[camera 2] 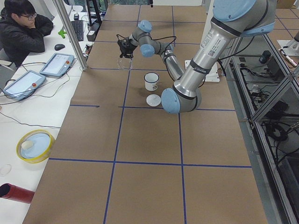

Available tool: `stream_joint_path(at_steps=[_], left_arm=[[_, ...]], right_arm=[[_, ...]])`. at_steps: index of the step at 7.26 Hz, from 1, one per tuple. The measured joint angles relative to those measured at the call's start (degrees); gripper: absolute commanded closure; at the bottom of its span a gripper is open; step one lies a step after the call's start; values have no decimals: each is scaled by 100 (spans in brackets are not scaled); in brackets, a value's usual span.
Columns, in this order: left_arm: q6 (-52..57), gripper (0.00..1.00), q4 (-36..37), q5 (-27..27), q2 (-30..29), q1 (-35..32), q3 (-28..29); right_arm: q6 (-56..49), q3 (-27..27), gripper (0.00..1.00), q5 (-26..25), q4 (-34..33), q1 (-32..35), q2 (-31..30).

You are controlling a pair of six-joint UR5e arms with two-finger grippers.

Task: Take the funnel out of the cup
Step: 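Lift the glass funnel out of the mug, moving it farther from the robot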

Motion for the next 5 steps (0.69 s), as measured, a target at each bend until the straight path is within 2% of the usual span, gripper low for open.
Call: stream_joint_path(at_steps=[2,3,5], left_arm=[[-1021,100,-1342,889,-20,-45,1226],[-1221,100,-1794,1130,-36,-68,1724],[-1331,100,-2379,1260,-51,-132,2439]], right_arm=[[0,-2,0,0,0,0,0],[0,-4,0,0,0,0,0],[0,-3,0,0,0,0,0]])
